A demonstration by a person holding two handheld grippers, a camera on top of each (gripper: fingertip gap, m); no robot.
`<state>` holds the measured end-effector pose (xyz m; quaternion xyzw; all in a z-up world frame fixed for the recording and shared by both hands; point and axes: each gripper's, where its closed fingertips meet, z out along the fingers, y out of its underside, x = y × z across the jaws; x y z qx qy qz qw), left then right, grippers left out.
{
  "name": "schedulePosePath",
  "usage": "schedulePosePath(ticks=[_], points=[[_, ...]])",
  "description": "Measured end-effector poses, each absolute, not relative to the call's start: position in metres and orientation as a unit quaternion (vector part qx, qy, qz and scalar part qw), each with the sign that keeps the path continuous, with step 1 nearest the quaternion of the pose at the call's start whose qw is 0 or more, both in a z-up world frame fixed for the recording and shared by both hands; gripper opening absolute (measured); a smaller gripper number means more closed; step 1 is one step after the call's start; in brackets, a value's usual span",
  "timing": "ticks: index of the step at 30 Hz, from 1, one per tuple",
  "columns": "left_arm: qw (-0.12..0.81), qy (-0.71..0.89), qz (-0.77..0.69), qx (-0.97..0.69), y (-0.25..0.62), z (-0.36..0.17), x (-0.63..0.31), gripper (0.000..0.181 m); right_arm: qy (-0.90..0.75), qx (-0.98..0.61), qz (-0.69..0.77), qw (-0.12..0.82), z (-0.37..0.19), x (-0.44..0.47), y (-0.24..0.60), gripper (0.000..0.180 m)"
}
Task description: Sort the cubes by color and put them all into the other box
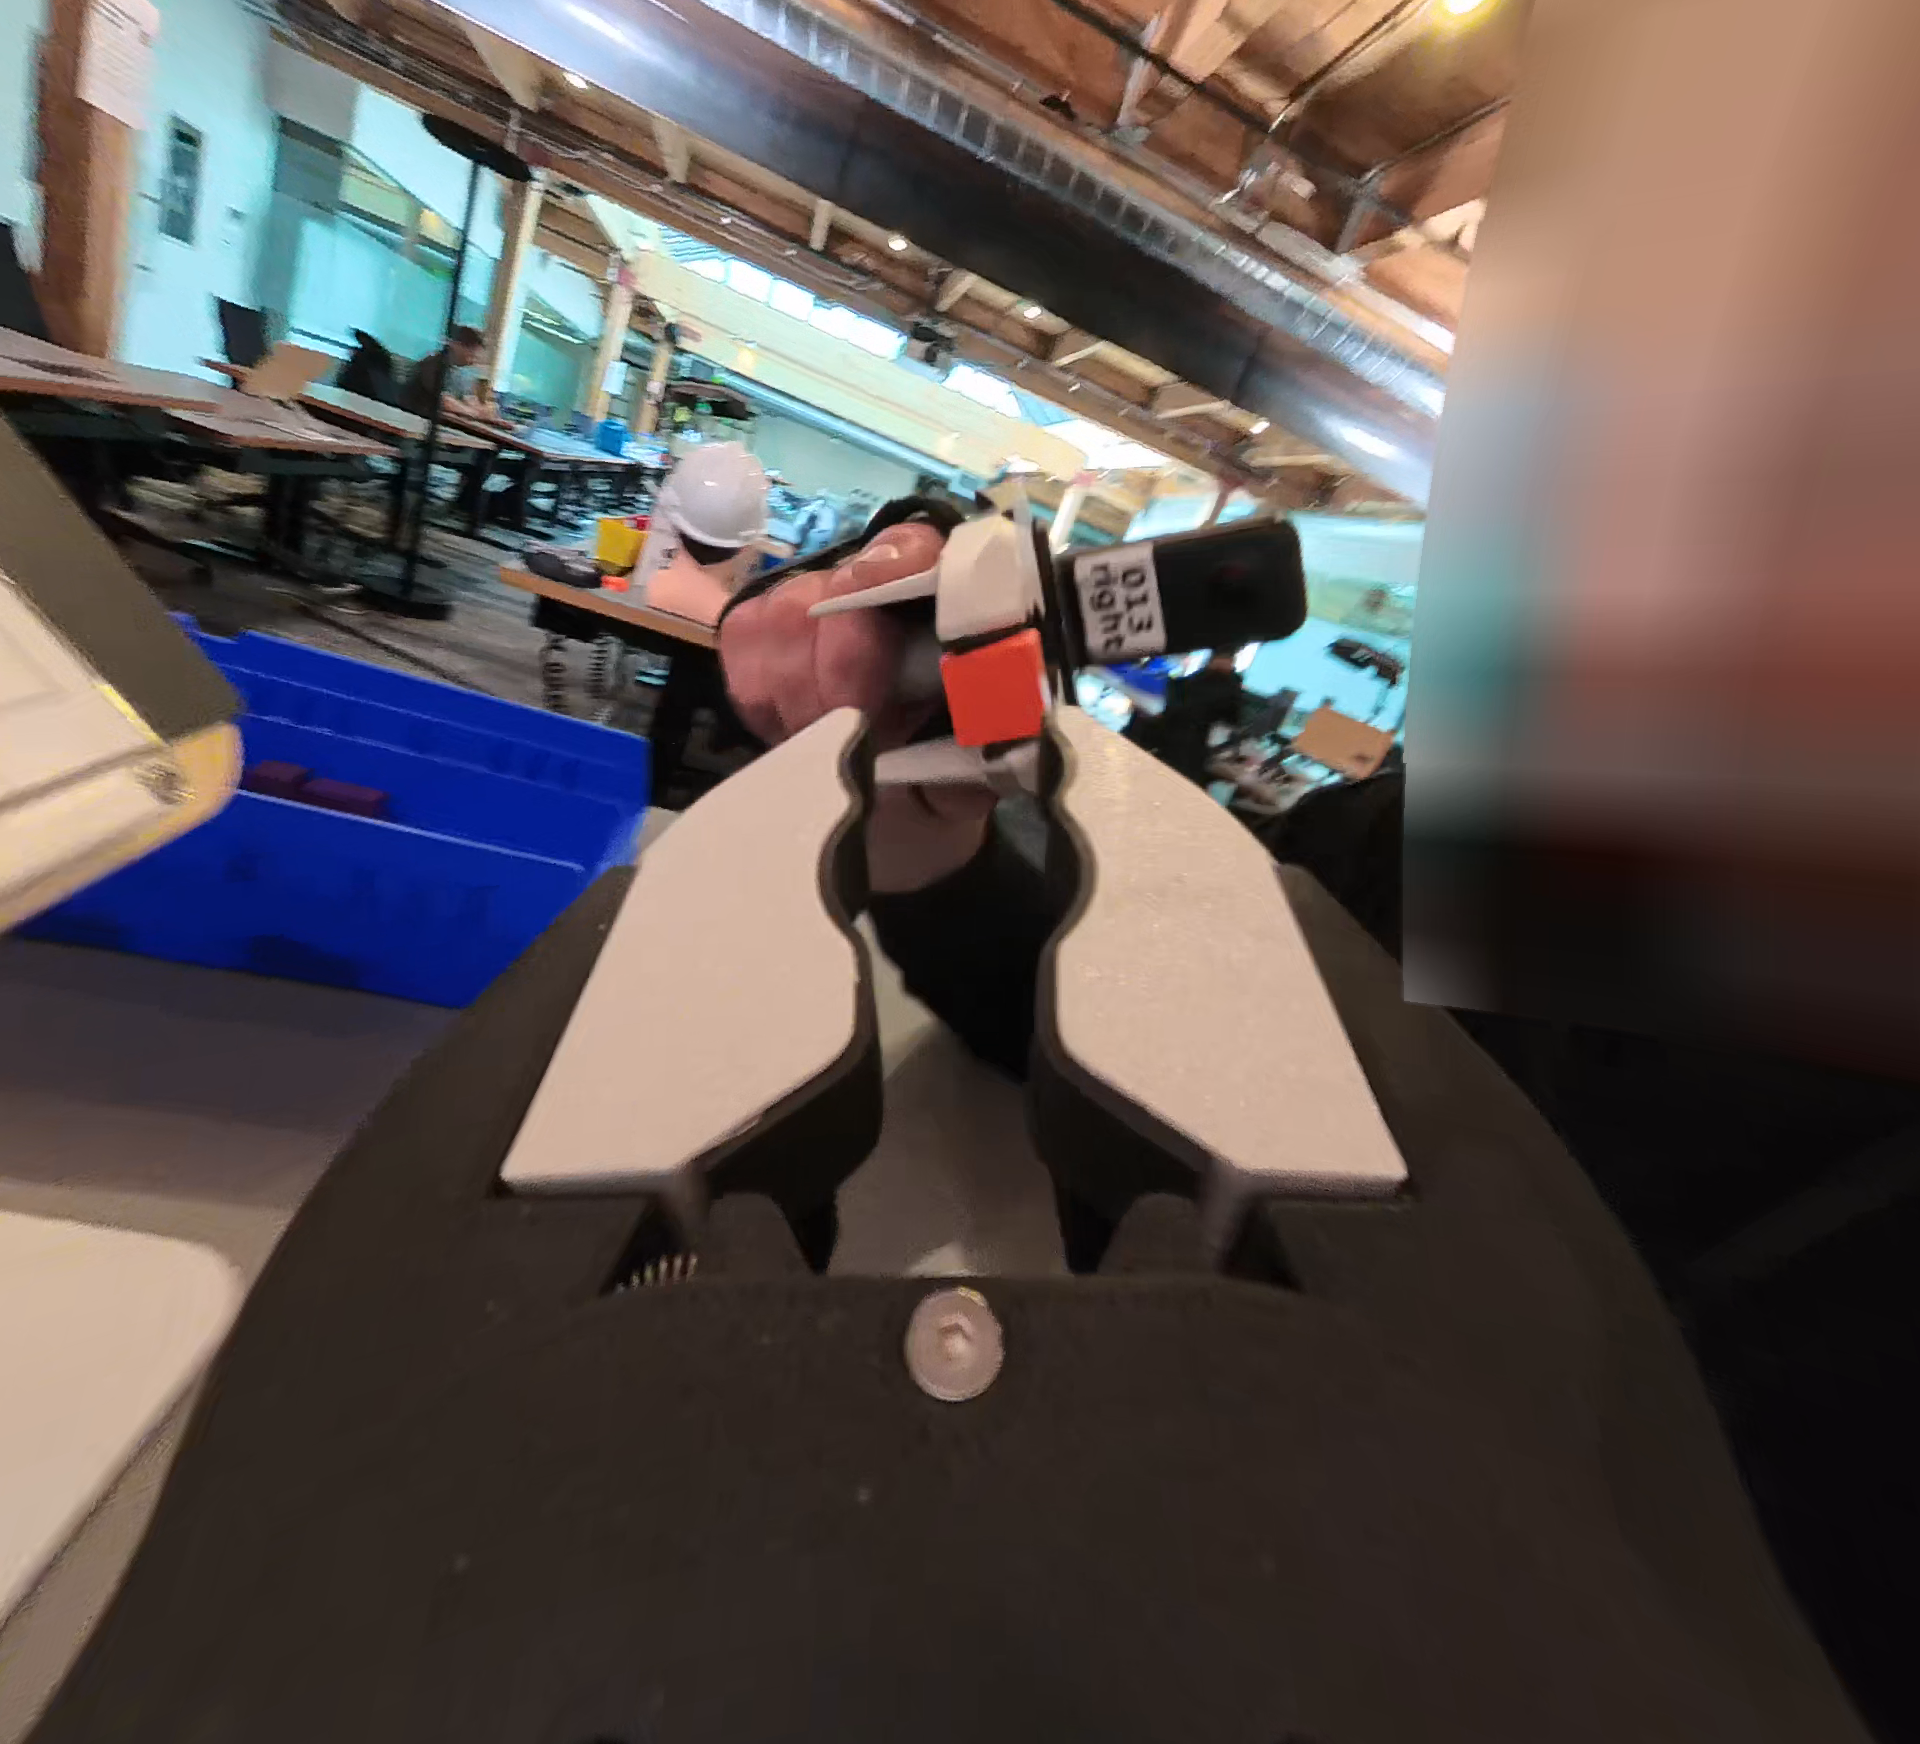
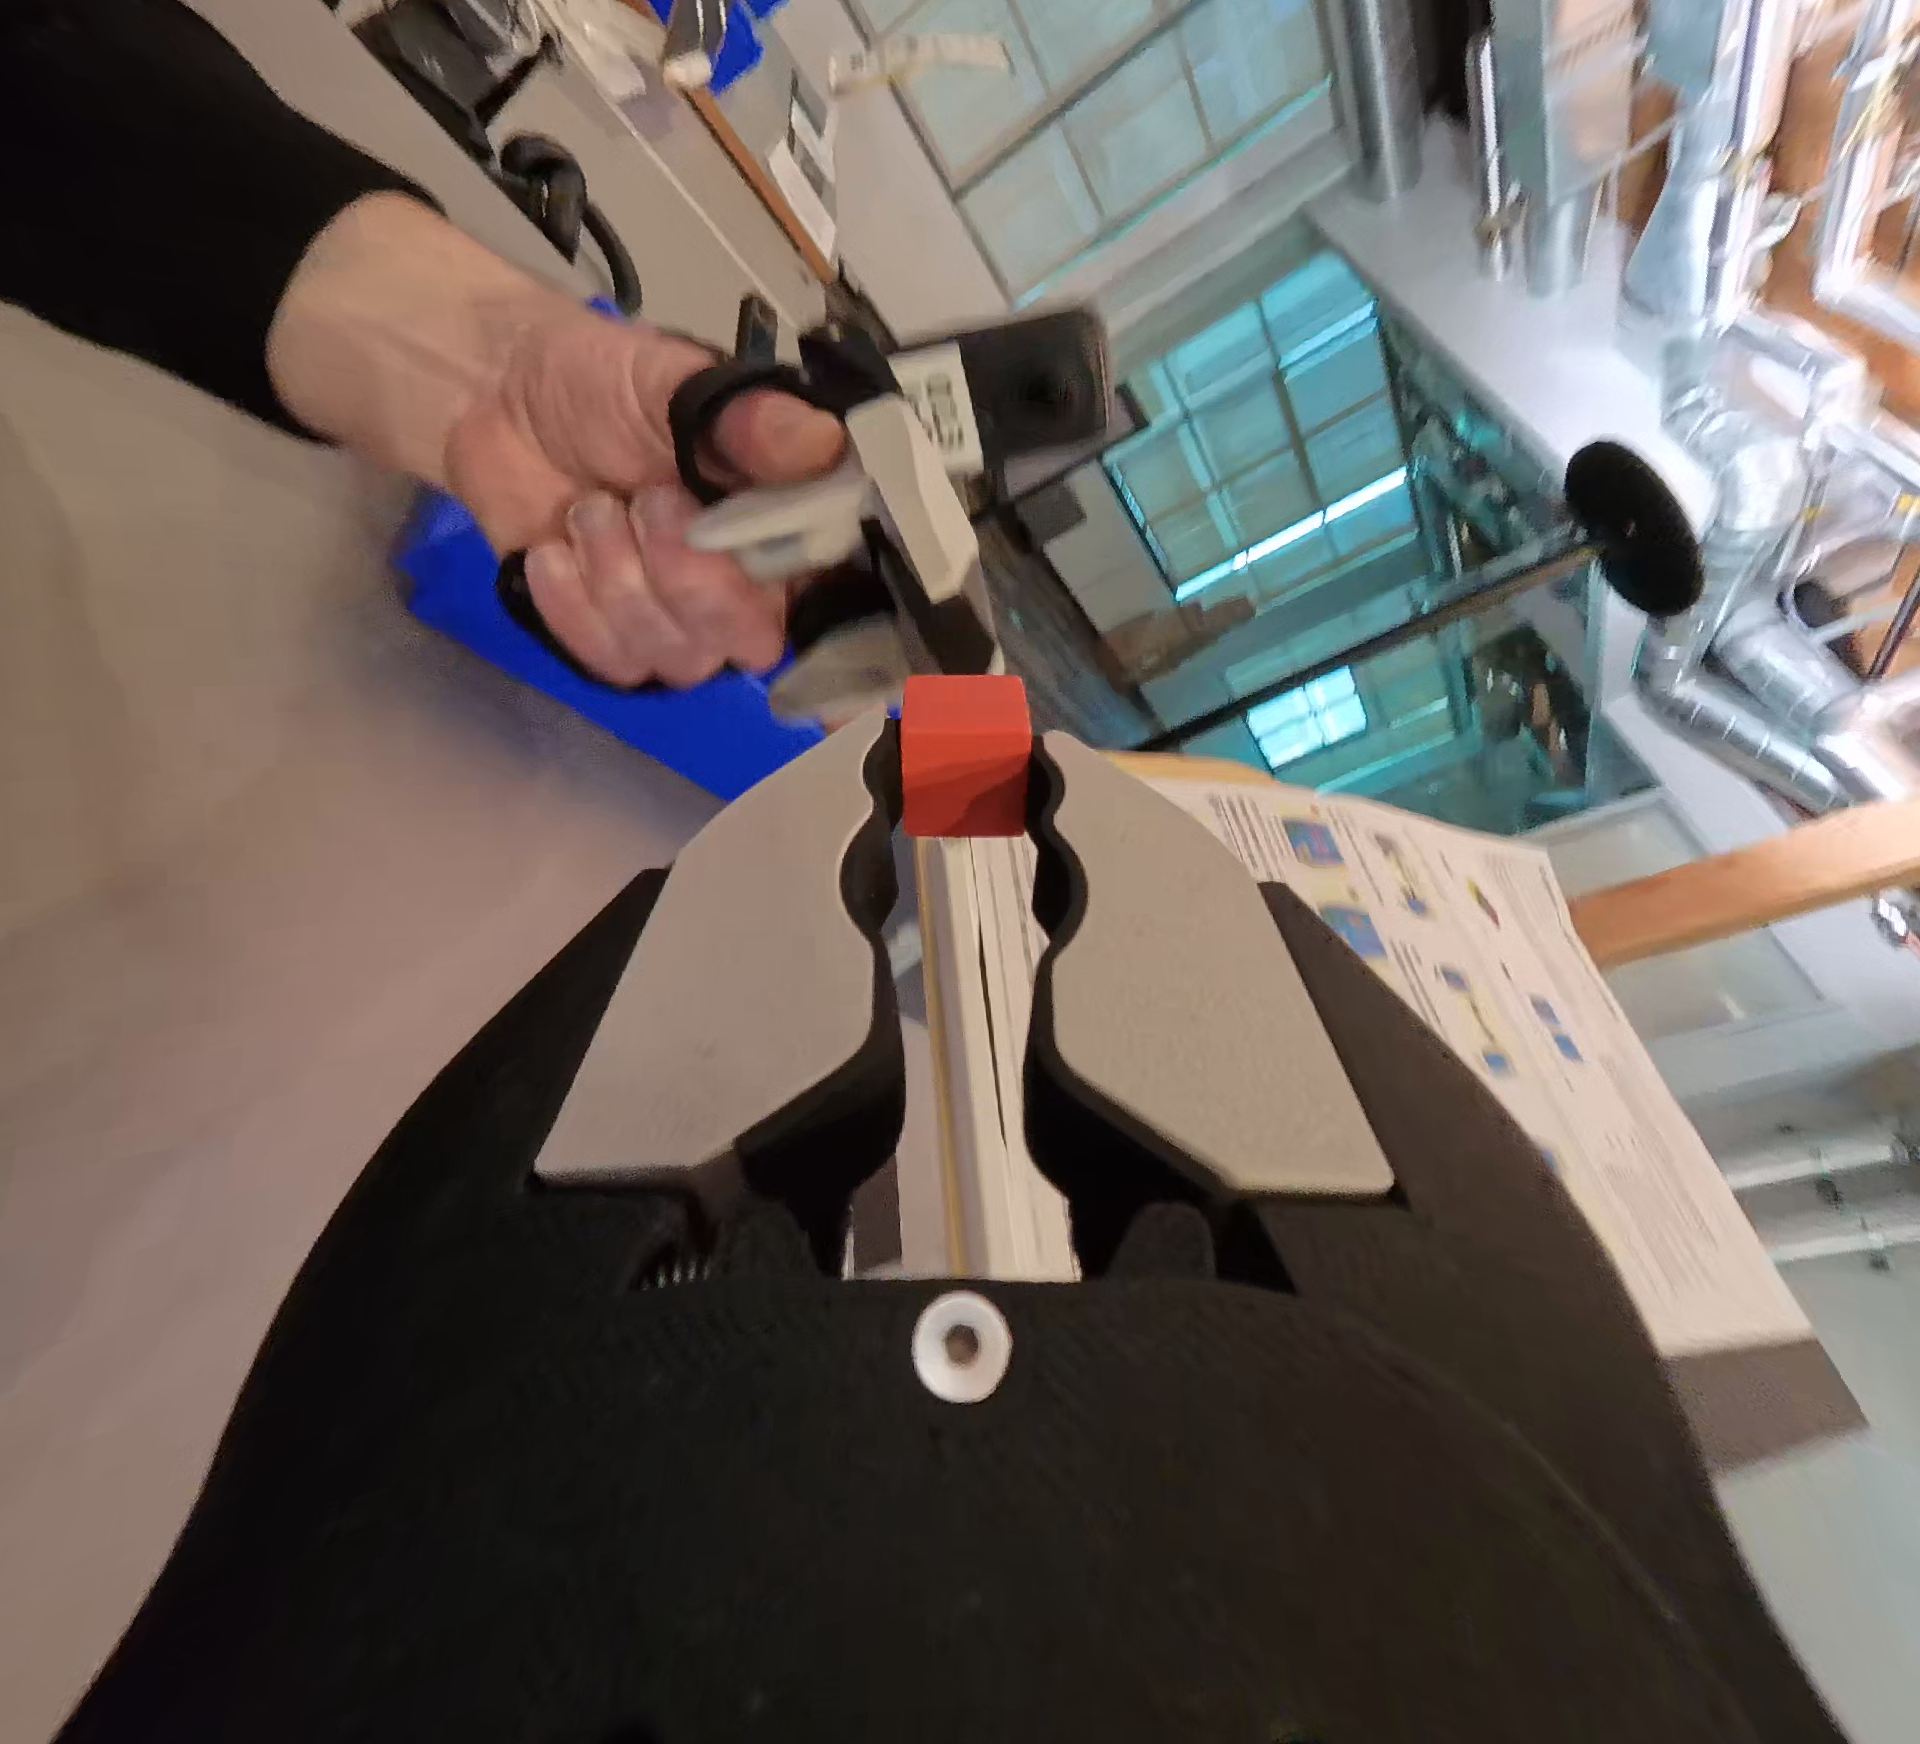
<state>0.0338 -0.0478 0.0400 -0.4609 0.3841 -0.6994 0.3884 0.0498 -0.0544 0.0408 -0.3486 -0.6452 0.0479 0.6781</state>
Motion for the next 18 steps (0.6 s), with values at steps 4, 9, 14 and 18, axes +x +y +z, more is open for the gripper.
schedulePosePath(ticks=[4, 9, 14, 18], points=[[0.467, 0.437, -0.592, -0.49, -0.035, 0.049, 0.033, 0.0, -0.652, -0.448, 0.008, 0.612, 0.037, 0.115, -0.023, 0.023], [0.539, 0.526, -0.419, -0.507, -0.031, 0.056, 0.052, 0.0, -0.647, -0.579, -0.033, 0.495, -0.001, 0.215, 0.014, 0.023], [0.566, 0.568, -0.329, -0.498, -0.036, 0.068, 0.073, 0.0, -0.629, -0.671, -0.014, 0.392, -0.052, 0.282, 0.037, 0.023], [0.571, 0.584, -0.303, -0.491, -0.041, 0.071, 0.084, 0.0, -0.635, -0.708, 0.021, 0.31, -0.105, 0.299, 0.05, 0.023]])
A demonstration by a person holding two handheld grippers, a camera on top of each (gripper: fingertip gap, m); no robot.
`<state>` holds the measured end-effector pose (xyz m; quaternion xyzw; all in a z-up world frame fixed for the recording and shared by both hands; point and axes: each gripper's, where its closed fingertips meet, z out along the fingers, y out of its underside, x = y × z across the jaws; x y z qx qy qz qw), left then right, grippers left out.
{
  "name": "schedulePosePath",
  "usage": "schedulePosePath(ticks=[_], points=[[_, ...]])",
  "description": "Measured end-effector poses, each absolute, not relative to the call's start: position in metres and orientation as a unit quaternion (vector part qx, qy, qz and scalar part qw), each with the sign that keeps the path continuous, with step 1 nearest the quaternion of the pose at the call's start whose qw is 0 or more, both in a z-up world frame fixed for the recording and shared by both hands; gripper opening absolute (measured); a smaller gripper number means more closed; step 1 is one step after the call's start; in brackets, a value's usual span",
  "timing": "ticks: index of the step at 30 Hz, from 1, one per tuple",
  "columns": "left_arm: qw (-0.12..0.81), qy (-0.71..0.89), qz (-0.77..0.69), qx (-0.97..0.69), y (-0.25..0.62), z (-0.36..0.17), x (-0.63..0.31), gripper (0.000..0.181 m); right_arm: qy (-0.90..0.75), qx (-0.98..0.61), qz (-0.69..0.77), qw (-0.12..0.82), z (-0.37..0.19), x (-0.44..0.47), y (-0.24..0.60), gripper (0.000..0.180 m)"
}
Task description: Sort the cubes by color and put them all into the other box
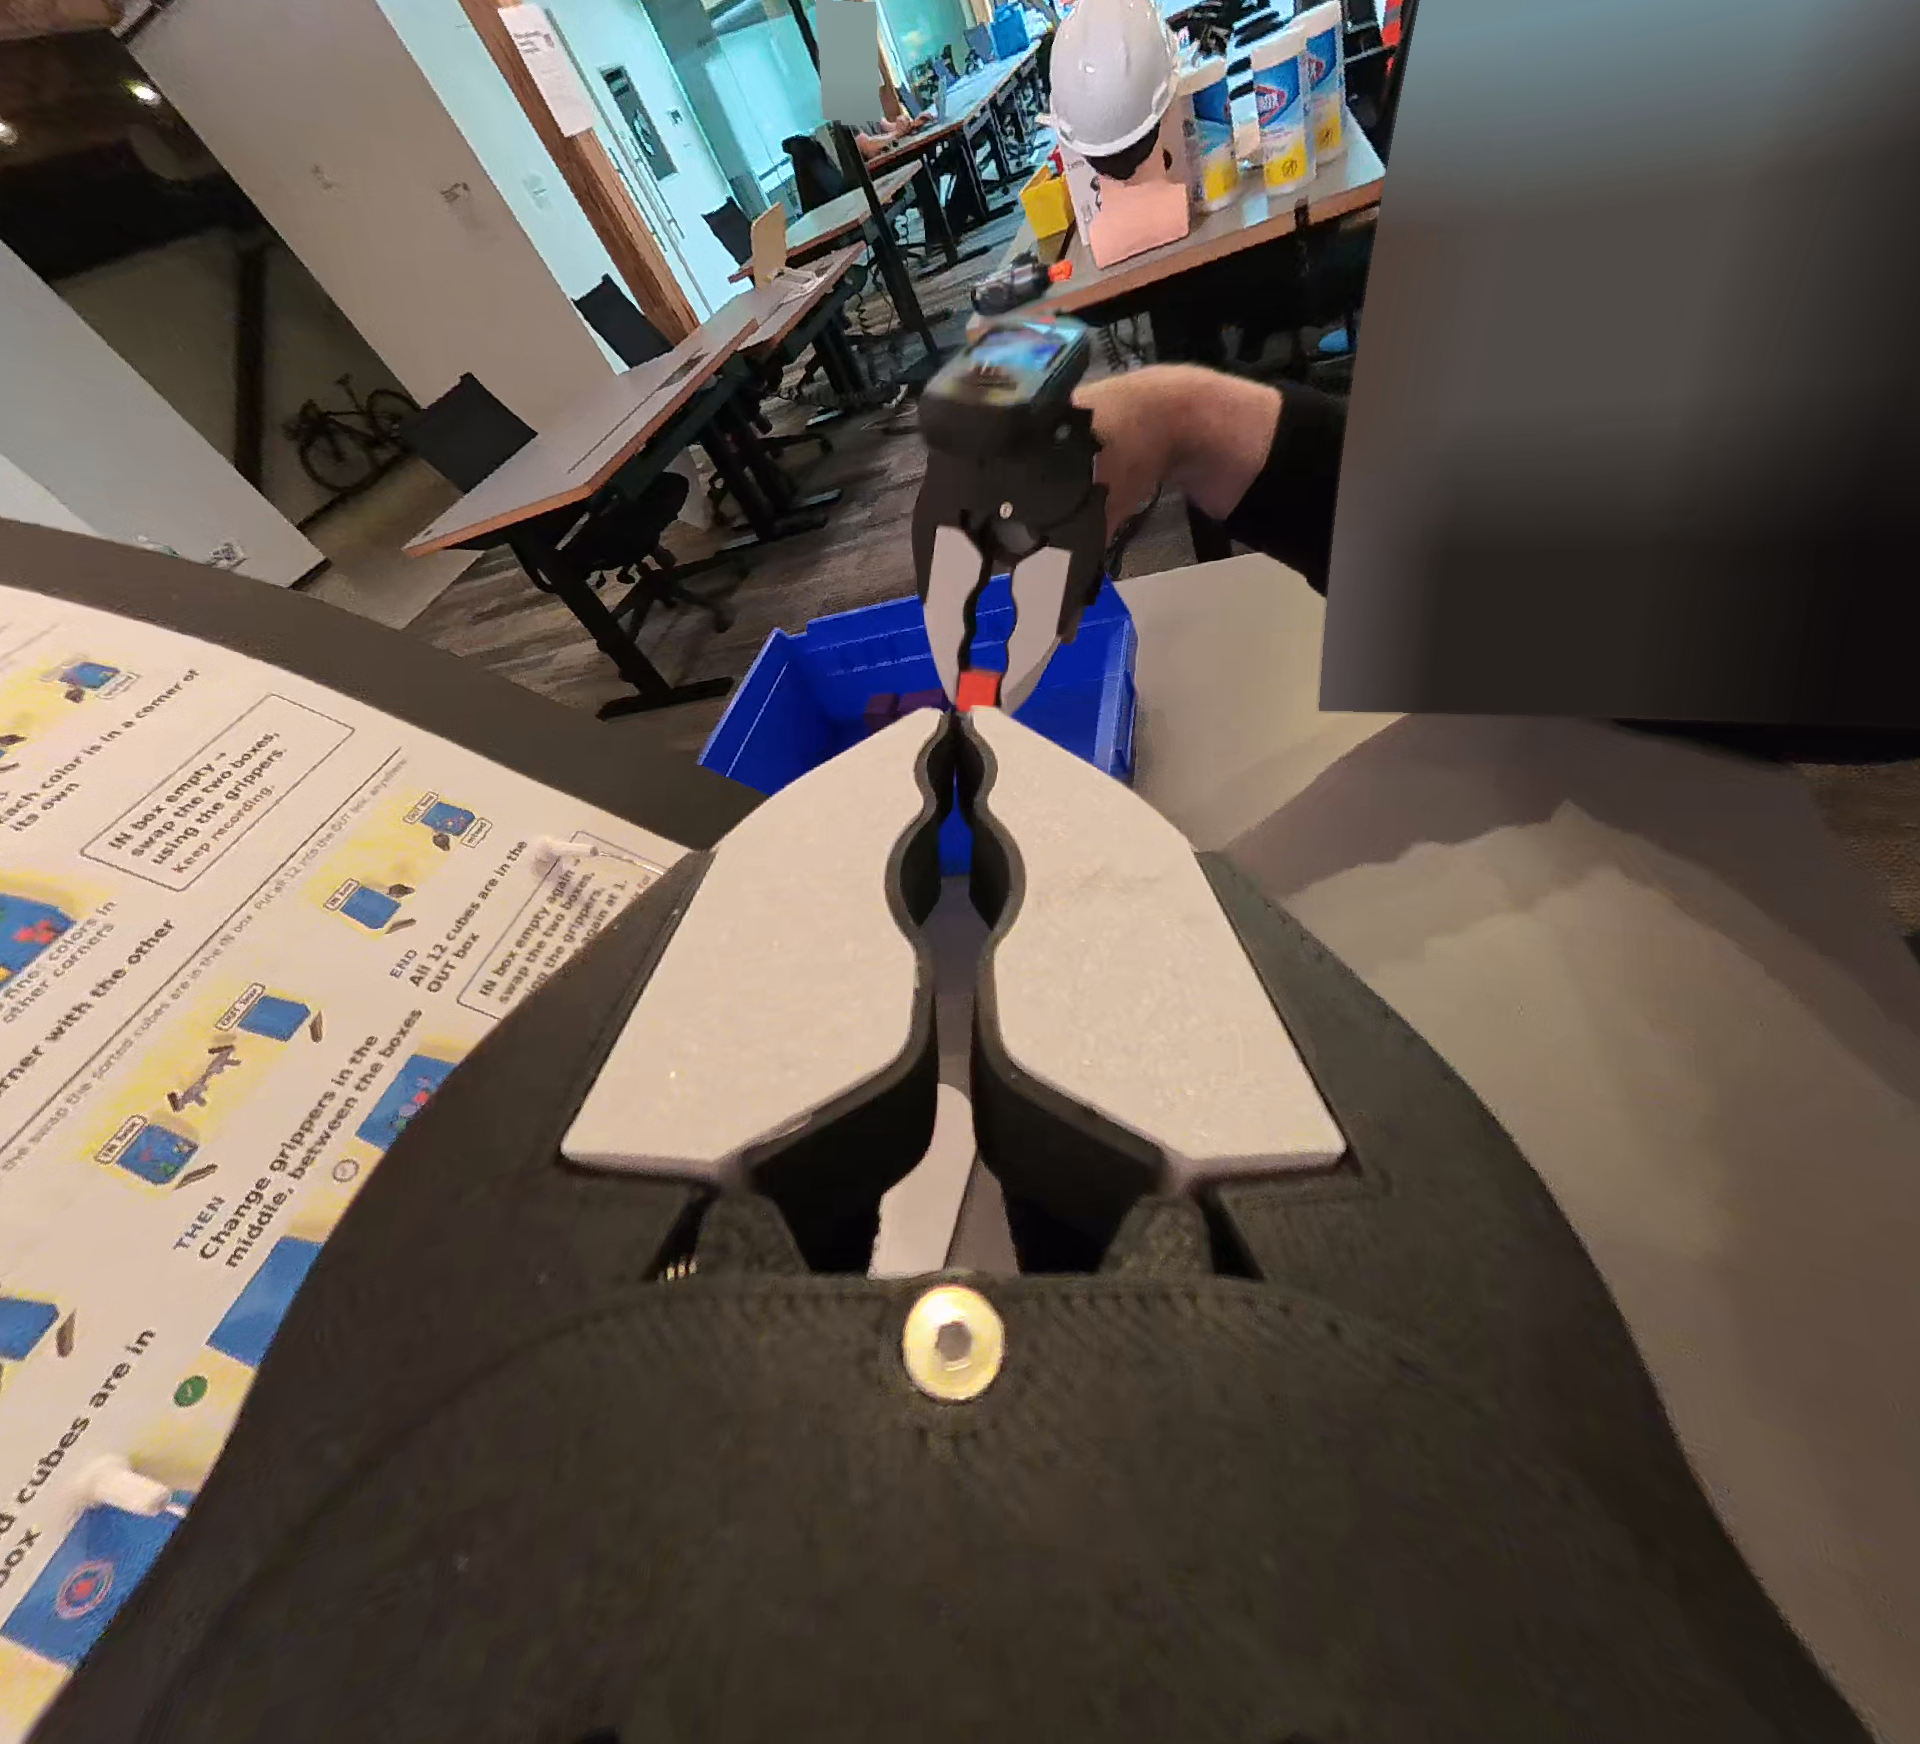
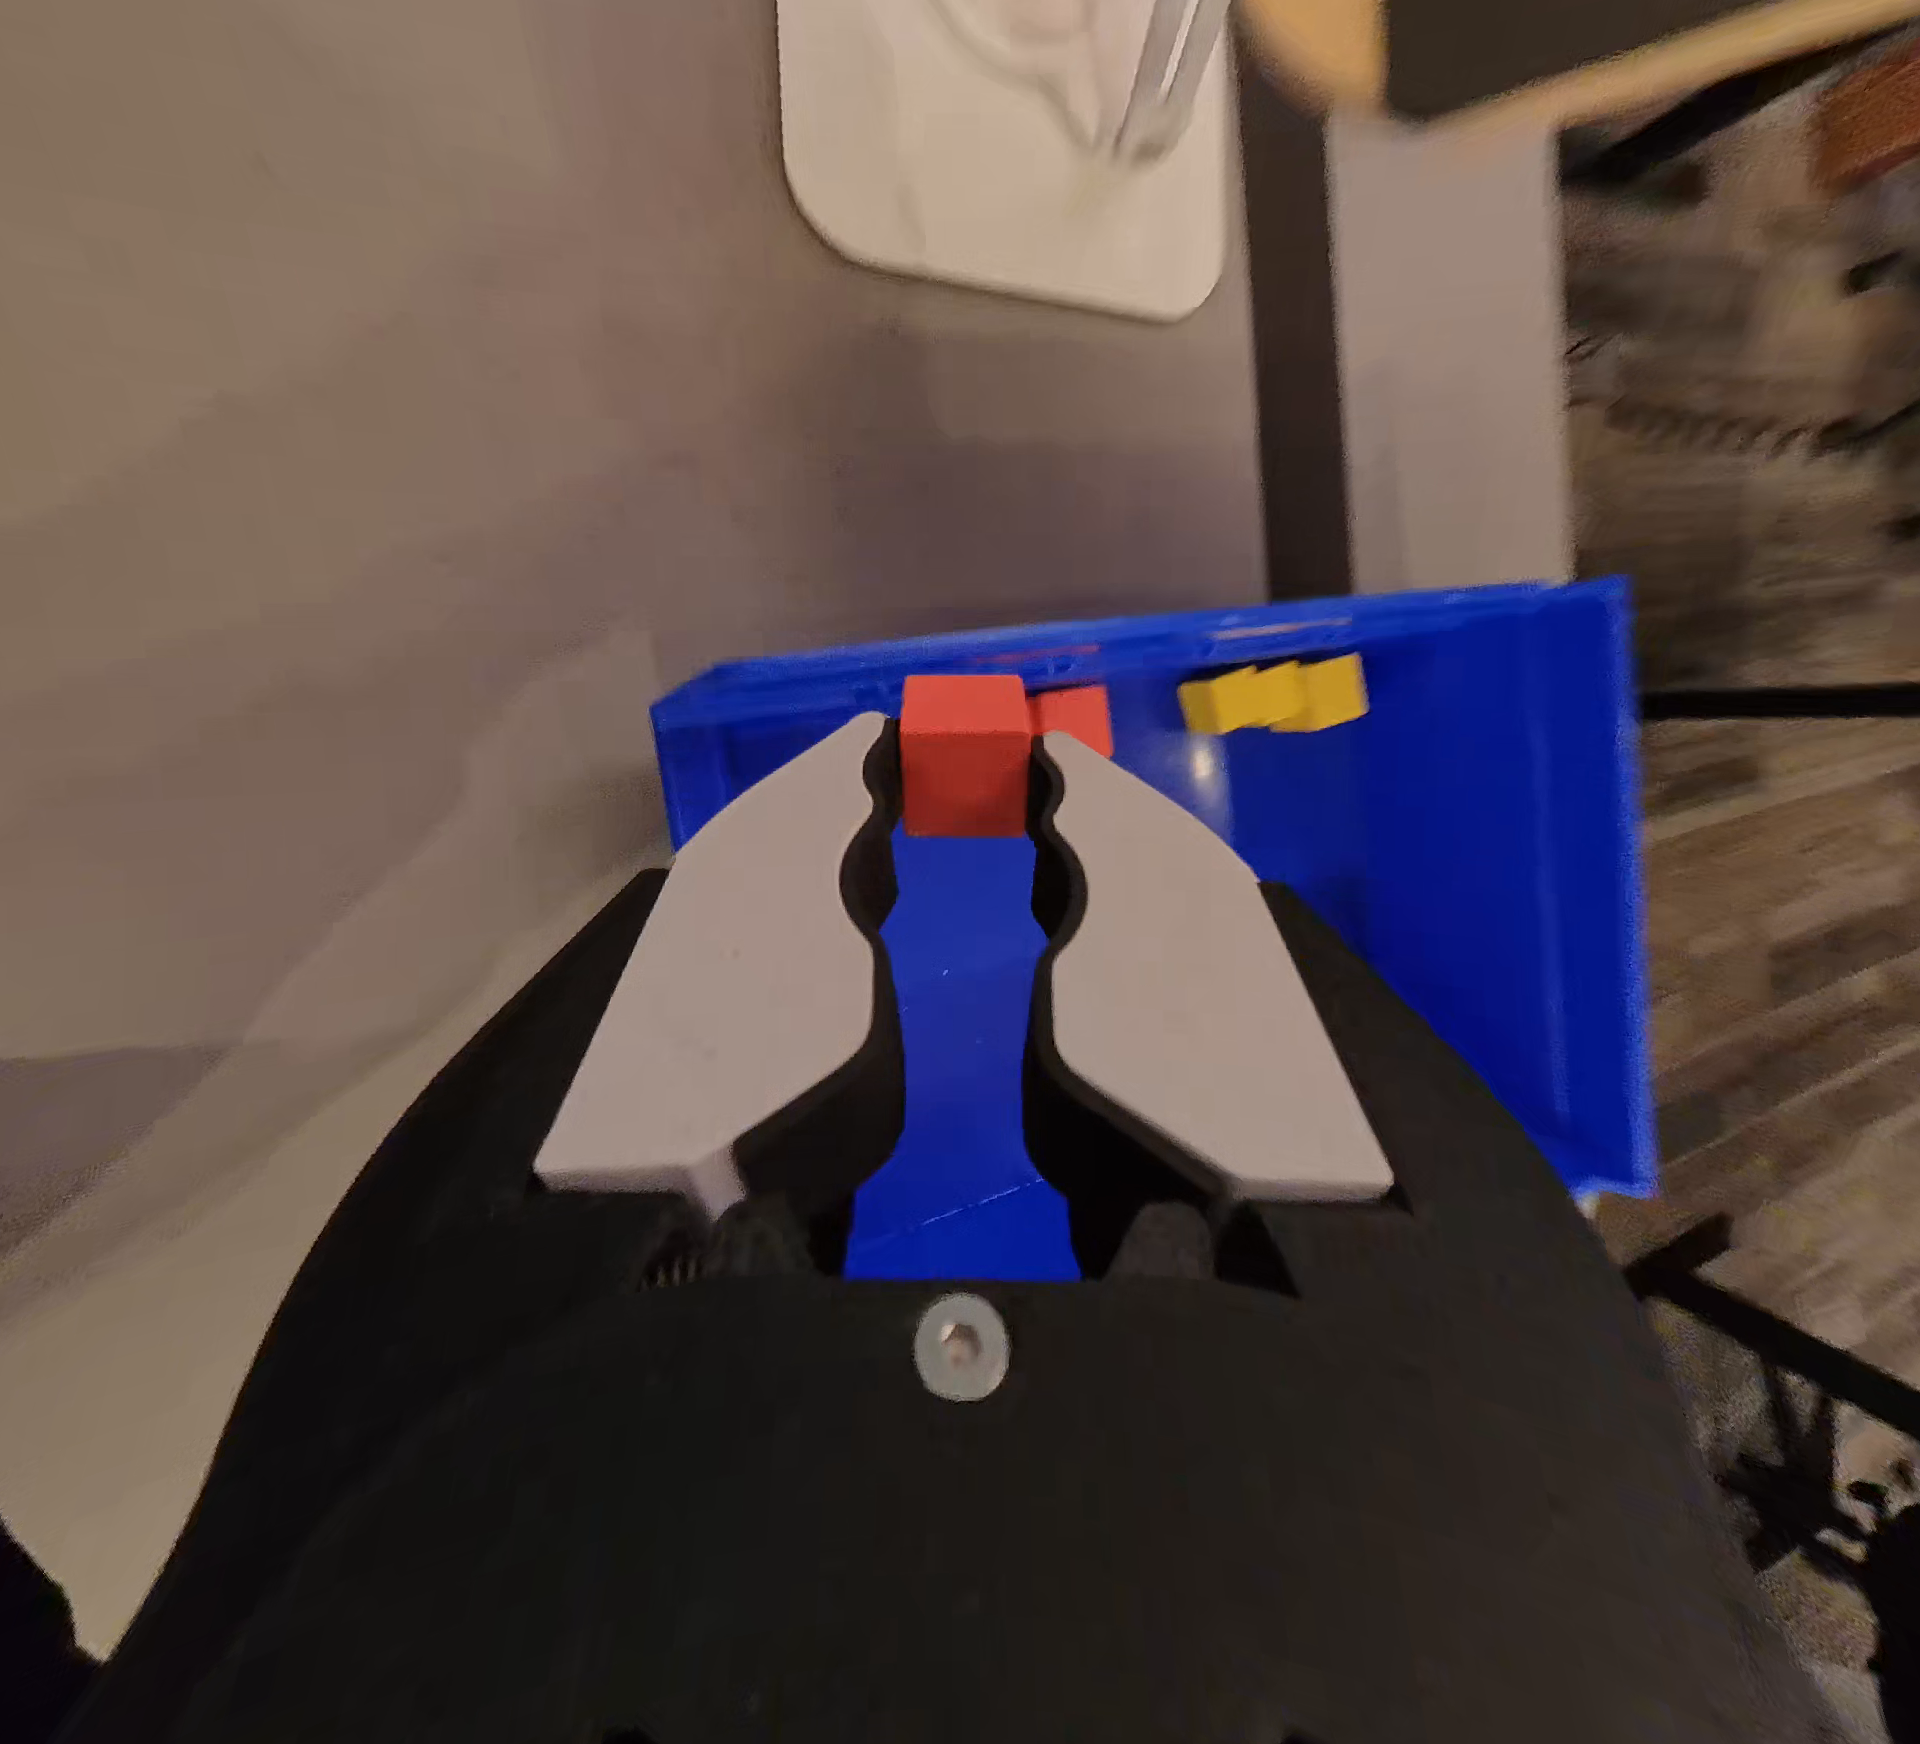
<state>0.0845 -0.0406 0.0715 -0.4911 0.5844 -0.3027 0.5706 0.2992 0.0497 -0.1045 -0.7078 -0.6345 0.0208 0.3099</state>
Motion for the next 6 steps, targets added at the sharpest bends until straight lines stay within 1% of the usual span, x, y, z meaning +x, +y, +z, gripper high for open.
schedulePosePath(ticks=[3, 6], points=[[0.56, 0.598, -0.297, -0.491, -0.046, 0.065, 0.09, 0.0, -0.634, -0.735, 0.038, 0.238, -0.146, 0.311, 0.056, 0.023], [0.551, 0.604, -0.29, -0.497, -0.045, 0.058, 0.095, 0.0, -0.635, -0.745, 0.043, 0.199, -0.176, 0.314, 0.062, 0.023]])
